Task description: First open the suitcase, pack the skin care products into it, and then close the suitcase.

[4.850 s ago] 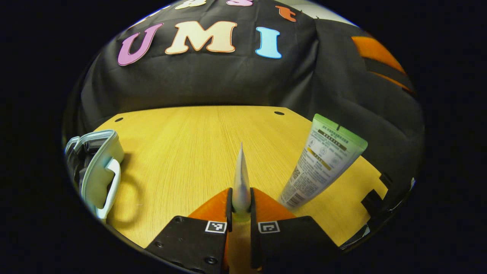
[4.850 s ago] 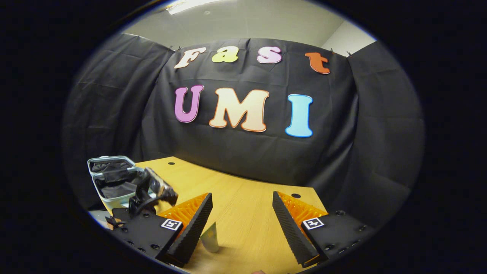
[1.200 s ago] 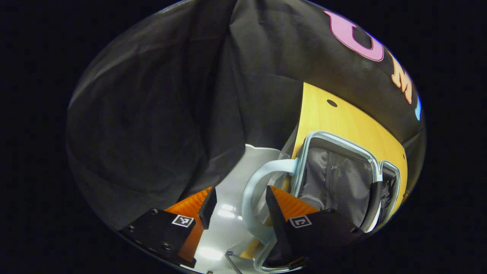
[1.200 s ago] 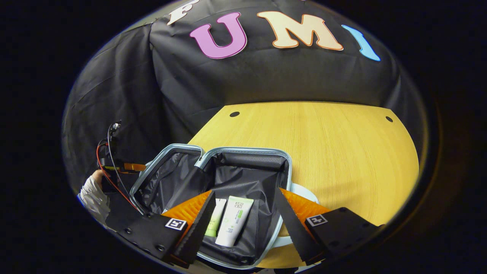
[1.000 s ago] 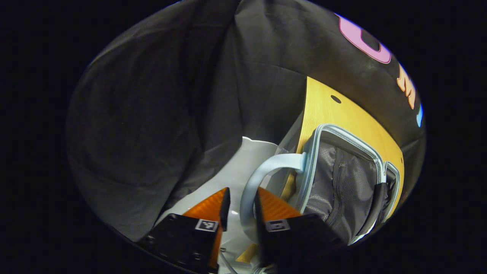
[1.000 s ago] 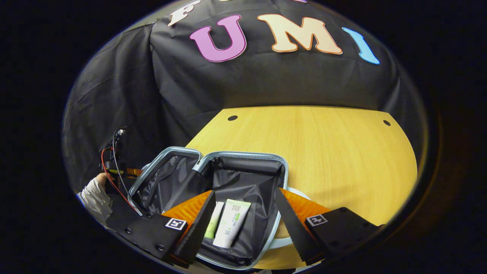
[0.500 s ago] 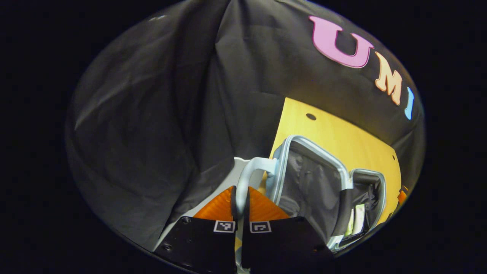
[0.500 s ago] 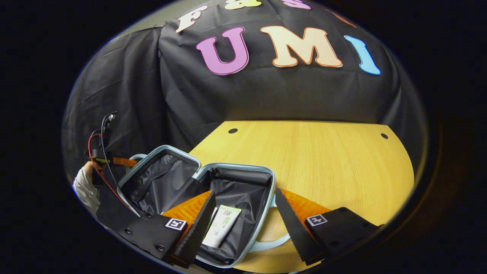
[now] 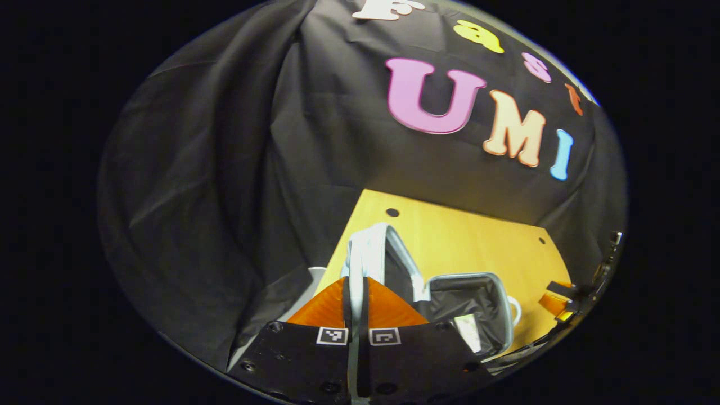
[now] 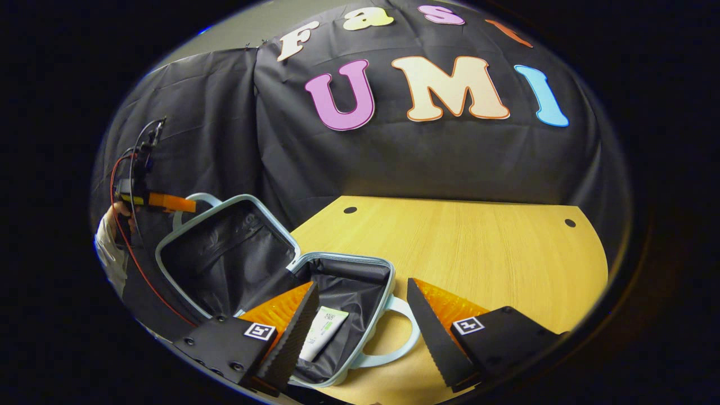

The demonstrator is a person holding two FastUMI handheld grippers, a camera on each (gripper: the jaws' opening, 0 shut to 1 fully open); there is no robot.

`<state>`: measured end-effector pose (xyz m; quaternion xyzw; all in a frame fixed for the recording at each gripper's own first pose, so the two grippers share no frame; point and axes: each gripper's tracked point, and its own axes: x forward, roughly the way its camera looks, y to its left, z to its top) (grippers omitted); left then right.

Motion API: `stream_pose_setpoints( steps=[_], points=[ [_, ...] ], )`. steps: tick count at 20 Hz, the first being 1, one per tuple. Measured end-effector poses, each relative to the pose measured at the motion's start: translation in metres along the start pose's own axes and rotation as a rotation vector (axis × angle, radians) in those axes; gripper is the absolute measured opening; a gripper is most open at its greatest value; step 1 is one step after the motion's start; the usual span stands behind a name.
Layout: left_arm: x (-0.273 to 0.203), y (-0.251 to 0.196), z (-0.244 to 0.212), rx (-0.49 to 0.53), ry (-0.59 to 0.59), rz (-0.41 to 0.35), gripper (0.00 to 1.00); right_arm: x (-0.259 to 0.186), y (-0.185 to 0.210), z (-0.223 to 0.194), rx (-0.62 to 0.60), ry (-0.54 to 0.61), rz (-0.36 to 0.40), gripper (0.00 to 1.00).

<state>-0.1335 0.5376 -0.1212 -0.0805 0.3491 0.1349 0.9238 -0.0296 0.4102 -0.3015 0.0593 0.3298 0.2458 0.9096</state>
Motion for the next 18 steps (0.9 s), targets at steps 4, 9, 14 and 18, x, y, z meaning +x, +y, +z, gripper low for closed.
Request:
stream_pose_setpoints(
  steps=[4, 9, 14, 18],
  points=[
    [-0.015, -0.071, 0.012, 0.058, -0.029, -0.078, 0.00, -0.015, -0.022, 0.000, 0.027, -0.009, 0.009, 0.98],
    [-0.022, -0.178, 0.009, 0.064, -0.039, -0.273, 0.00, -0.039, -0.058, 0.006, 0.046, -0.035, -0.014, 0.98],
    [-0.017, -0.278, -0.030, 0.079, 0.022, -0.424, 0.00, -0.062, -0.101, 0.011, 0.067, -0.060, -0.067, 0.98],
    [0.000, -0.328, -0.061, 0.109, 0.072, -0.443, 0.00, -0.088, -0.136, 0.015, 0.079, -0.091, -0.111, 0.98]
  ],
)
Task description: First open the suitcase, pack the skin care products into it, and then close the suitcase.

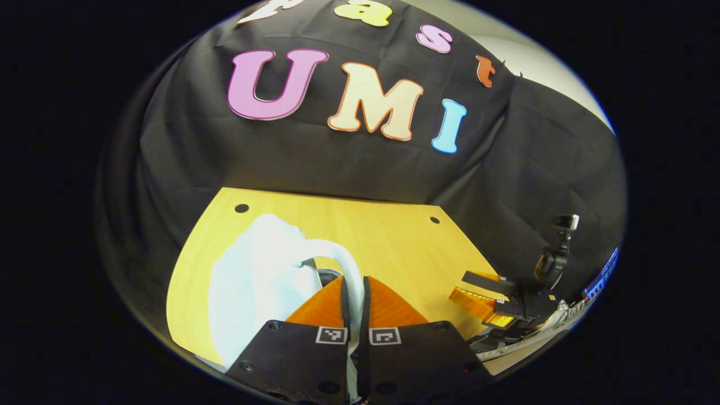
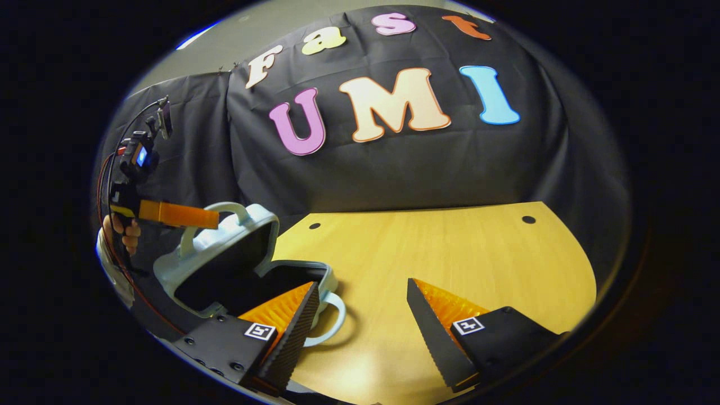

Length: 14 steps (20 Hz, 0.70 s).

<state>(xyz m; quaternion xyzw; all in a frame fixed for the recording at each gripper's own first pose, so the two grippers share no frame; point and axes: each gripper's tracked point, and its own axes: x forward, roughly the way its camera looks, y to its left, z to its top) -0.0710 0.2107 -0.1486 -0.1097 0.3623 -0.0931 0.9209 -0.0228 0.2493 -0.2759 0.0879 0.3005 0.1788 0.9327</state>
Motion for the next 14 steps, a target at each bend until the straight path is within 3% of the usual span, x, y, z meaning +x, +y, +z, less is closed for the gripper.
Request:
stream_pose_setpoints(
  steps=[6, 12, 14],
  points=[
    [0.060, -0.045, -0.080, 0.076, 0.137, 0.036, 0.00, -0.037, -0.061, 0.010, -0.015, -0.024, -0.046, 0.98],
    [0.108, -0.050, -0.150, 0.105, 0.201, 0.167, 0.03, -0.081, -0.108, 0.011, -0.065, -0.017, -0.069, 0.98],
    [0.112, -0.060, -0.144, 0.099, 0.149, 0.179, 0.13, -0.092, -0.113, 0.016, -0.062, -0.026, -0.080, 0.98]
  ],
)
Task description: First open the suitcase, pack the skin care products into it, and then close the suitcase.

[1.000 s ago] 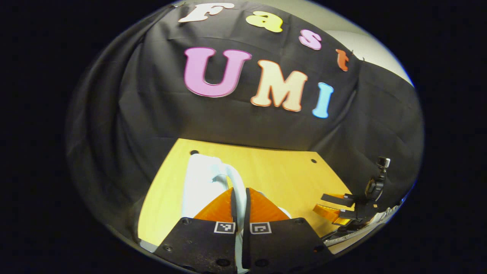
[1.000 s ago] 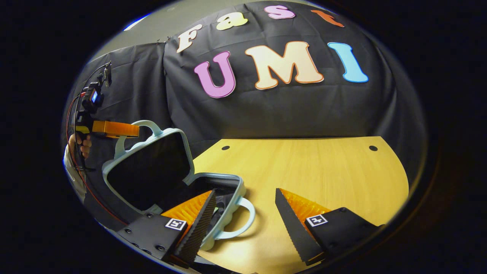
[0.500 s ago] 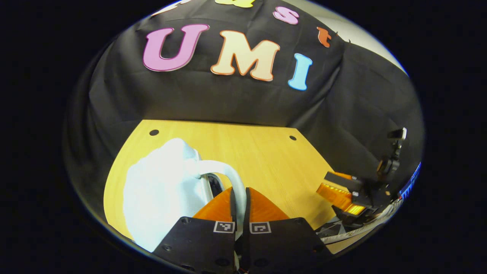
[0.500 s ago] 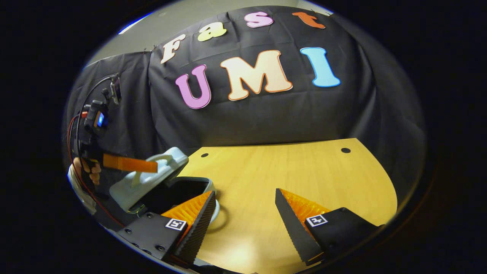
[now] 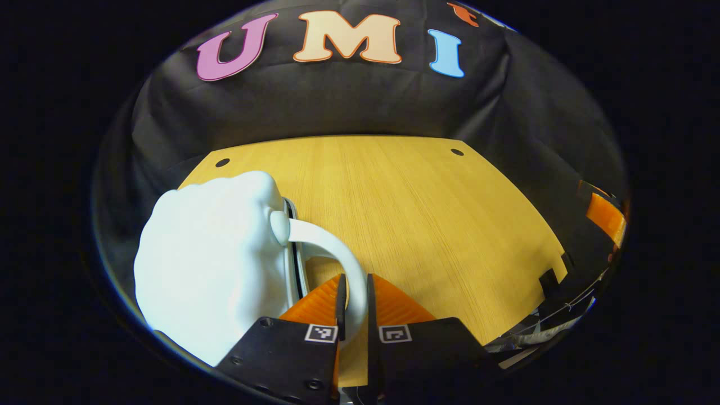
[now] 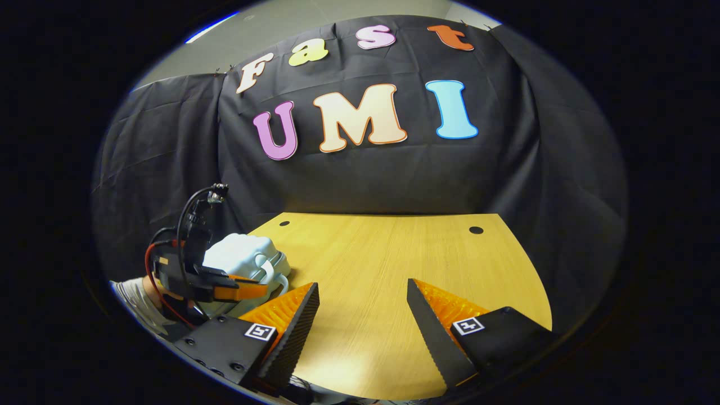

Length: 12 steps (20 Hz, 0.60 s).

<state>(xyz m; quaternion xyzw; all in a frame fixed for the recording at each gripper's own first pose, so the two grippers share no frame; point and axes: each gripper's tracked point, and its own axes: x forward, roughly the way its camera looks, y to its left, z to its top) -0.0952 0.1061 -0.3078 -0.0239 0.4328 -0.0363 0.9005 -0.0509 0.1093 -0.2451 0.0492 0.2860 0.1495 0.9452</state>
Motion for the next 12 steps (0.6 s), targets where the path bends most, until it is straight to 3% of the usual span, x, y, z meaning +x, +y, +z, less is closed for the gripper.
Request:
stream_pose_setpoints(
  steps=[1, 4, 9, 12],
  points=[
    [-0.006, -0.005, 0.010, 0.006, -0.049, -0.005, 0.19, -0.003, 0.001, 0.007, 0.003, -0.016, -0.004, 0.98],
    [-0.036, -0.008, 0.069, 0.100, -0.233, 0.071, 1.00, -0.008, 0.014, 0.036, -0.014, -0.080, -0.019, 0.98],
    [-0.133, -0.008, 0.190, 0.103, -0.619, 0.142, 0.95, -0.035, 0.055, 0.147, -0.070, -0.337, -0.068, 0.98],
    [-0.180, -0.030, 0.260, 0.142, -0.831, 0.062, 0.95, -0.056, 0.075, 0.202, -0.127, -0.497, -0.115, 0.94]
  ],
)
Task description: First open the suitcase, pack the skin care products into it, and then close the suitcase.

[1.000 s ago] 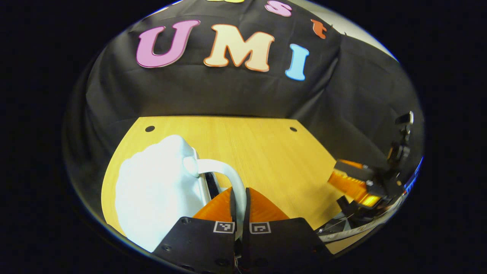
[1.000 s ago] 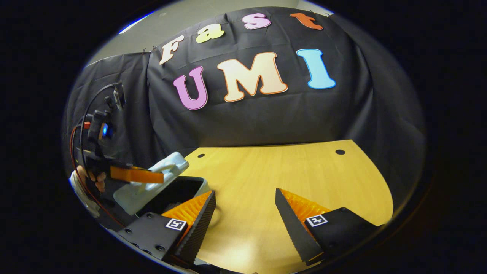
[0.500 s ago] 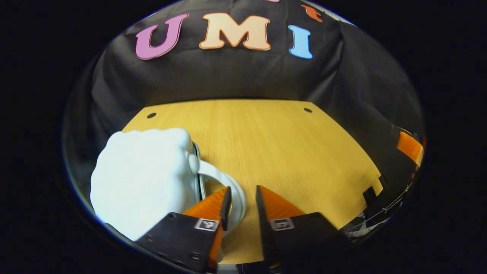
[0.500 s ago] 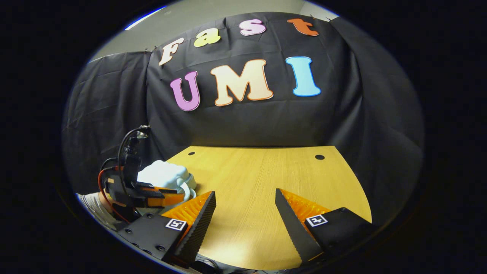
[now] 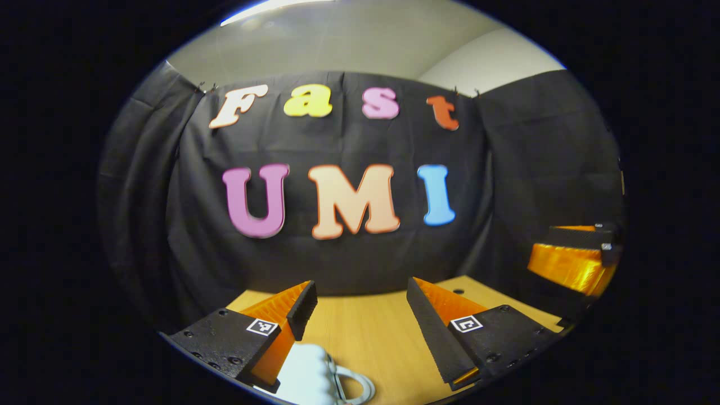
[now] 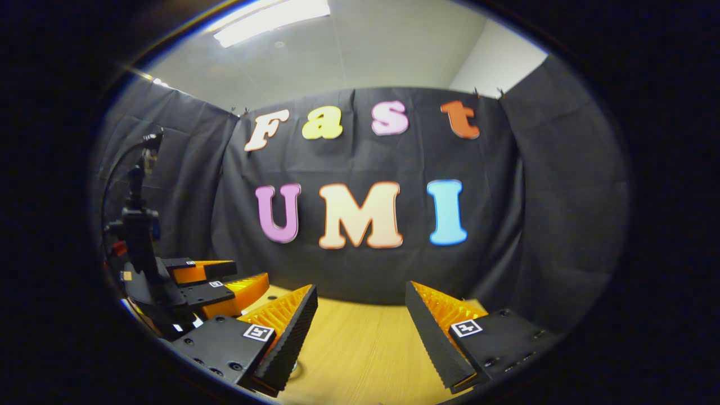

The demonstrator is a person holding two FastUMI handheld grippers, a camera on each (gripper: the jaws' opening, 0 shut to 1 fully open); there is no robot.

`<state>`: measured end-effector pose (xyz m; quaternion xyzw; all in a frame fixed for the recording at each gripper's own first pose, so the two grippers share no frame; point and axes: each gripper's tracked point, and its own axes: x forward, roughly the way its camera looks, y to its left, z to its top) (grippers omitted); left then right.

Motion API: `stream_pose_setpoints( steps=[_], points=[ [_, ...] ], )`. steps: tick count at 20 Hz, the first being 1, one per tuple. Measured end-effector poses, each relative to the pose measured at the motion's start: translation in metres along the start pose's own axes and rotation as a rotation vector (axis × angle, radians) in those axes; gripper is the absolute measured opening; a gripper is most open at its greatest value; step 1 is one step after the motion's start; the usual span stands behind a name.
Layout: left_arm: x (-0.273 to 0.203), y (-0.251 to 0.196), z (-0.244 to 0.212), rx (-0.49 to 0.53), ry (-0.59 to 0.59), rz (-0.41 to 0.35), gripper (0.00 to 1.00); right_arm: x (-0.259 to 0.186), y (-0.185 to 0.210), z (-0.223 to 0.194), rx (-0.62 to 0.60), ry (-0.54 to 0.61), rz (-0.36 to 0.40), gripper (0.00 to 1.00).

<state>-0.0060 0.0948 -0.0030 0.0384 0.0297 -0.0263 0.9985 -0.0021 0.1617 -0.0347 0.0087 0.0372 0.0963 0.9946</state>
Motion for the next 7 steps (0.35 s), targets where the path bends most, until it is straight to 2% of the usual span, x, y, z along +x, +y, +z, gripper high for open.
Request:
stream_pose_setpoints(
  steps=[2, 3, 4, 7],
  points=[
    [0.006, 0.002, 0.020, 0.018, -0.047, -0.040, 0.95, 0.002, 0.008, 0.021, -0.010, -0.042, -0.023, 0.98],
    [0.004, 0.002, 0.028, 0.020, -0.065, -0.048, 1.00, 0.002, 0.013, 0.031, -0.010, -0.062, -0.030, 0.98],
    [0.004, 0.004, 0.033, 0.009, -0.085, -0.049, 0.95, 0.002, 0.014, 0.043, -0.015, -0.090, -0.038, 0.98],
    [0.007, 0.001, 0.029, -0.038, -0.079, -0.073, 0.95, -0.002, 0.015, 0.073, -0.074, -0.168, -0.069, 0.99]
  ],
)
